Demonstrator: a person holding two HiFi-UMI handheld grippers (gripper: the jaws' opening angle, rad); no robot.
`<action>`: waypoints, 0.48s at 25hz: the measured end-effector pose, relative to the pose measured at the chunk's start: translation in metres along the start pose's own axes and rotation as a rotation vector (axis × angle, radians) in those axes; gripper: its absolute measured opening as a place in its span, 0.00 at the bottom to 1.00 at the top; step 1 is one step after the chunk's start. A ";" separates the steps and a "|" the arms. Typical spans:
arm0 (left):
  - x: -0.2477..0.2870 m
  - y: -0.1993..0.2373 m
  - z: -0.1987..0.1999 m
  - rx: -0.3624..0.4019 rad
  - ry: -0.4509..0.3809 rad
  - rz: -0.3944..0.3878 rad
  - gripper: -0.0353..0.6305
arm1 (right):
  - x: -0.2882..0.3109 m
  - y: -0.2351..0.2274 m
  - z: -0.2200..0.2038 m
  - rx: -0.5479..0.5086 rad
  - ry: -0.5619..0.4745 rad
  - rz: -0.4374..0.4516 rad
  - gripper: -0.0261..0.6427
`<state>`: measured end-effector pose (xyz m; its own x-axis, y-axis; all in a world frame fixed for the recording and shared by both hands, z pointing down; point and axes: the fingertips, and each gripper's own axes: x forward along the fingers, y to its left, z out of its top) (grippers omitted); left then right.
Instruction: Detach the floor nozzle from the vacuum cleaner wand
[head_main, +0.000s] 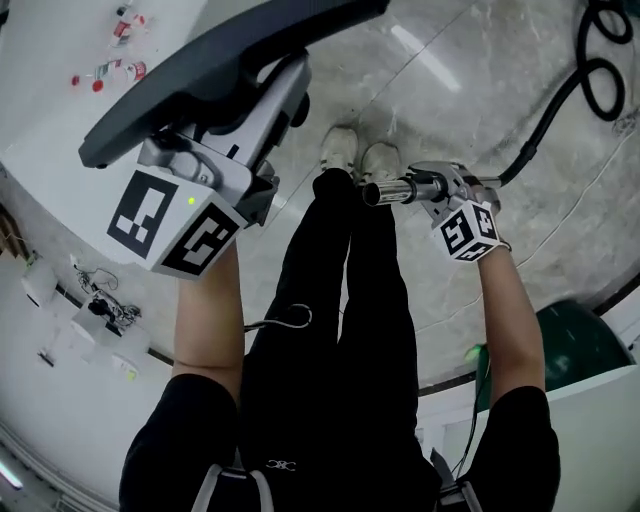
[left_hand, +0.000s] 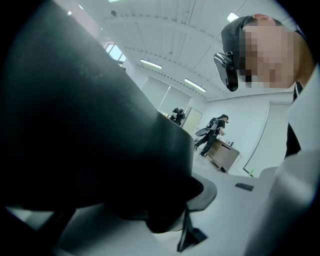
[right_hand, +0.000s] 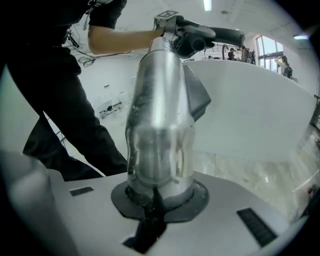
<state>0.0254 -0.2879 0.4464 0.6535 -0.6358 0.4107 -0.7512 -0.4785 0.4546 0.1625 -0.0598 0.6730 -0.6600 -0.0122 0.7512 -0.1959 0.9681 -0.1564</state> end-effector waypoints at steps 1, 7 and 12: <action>-0.001 -0.002 -0.007 -0.012 0.013 0.003 0.28 | 0.000 -0.005 0.007 -0.010 -0.008 0.000 0.12; 0.004 -0.008 -0.039 -0.035 0.057 0.018 0.28 | 0.015 -0.024 0.016 -0.017 0.013 -0.026 0.12; 0.003 -0.010 -0.061 -0.046 0.090 0.022 0.28 | 0.028 -0.037 0.019 0.000 0.022 -0.058 0.12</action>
<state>0.0406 -0.2487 0.4914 0.6443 -0.5875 0.4897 -0.7617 -0.4355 0.4797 0.1380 -0.1008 0.6876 -0.6313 -0.0627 0.7730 -0.2334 0.9659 -0.1124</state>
